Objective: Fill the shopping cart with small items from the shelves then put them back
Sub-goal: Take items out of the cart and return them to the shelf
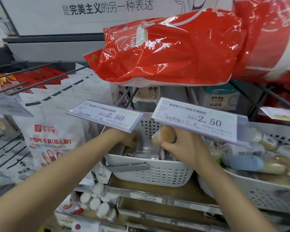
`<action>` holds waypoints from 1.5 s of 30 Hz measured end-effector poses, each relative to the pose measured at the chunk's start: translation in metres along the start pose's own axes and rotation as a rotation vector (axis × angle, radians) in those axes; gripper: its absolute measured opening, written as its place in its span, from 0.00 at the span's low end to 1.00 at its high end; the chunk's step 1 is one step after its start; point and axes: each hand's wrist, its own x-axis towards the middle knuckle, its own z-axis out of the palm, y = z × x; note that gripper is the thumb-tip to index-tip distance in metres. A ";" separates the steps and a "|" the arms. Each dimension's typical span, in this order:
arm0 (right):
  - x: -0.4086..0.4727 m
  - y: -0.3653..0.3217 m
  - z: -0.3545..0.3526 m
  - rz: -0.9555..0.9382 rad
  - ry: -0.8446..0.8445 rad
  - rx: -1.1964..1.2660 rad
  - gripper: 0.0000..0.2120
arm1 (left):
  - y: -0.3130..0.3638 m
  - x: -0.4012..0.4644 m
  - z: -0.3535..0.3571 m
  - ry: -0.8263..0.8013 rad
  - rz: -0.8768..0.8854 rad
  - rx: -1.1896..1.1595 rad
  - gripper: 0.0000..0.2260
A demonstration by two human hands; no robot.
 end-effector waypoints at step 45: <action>-0.150 -0.286 0.267 -0.008 -0.851 0.960 0.26 | -0.071 -0.460 0.327 1.725 -0.784 -1.887 0.31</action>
